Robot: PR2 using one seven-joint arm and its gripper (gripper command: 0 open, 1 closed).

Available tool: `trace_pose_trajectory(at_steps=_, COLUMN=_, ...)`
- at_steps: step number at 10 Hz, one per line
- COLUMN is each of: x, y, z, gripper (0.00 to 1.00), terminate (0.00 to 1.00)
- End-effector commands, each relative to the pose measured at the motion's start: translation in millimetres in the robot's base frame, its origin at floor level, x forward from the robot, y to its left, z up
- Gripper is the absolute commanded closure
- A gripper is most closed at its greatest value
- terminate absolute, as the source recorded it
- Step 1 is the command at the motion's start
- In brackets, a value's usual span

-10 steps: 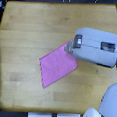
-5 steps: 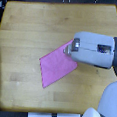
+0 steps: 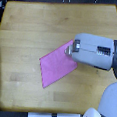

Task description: Folding a cloth

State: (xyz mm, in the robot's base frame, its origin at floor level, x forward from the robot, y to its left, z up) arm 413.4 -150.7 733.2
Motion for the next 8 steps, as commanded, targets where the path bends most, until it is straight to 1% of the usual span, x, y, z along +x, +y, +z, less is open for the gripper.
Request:
trace_pose_trajectory(at_steps=1, x=-14.2, y=7.4, z=-6.7, gripper=1.0, terminate=0.0)
trace_pose_trajectory(at_steps=4, x=-9.8, y=9.2, z=-4.9, gripper=1.0, terminate=0.0)
trace_pose_trajectory(at_steps=8, x=-10.1, y=8.2, z=-3.5, gripper=1.0, terminate=0.0)
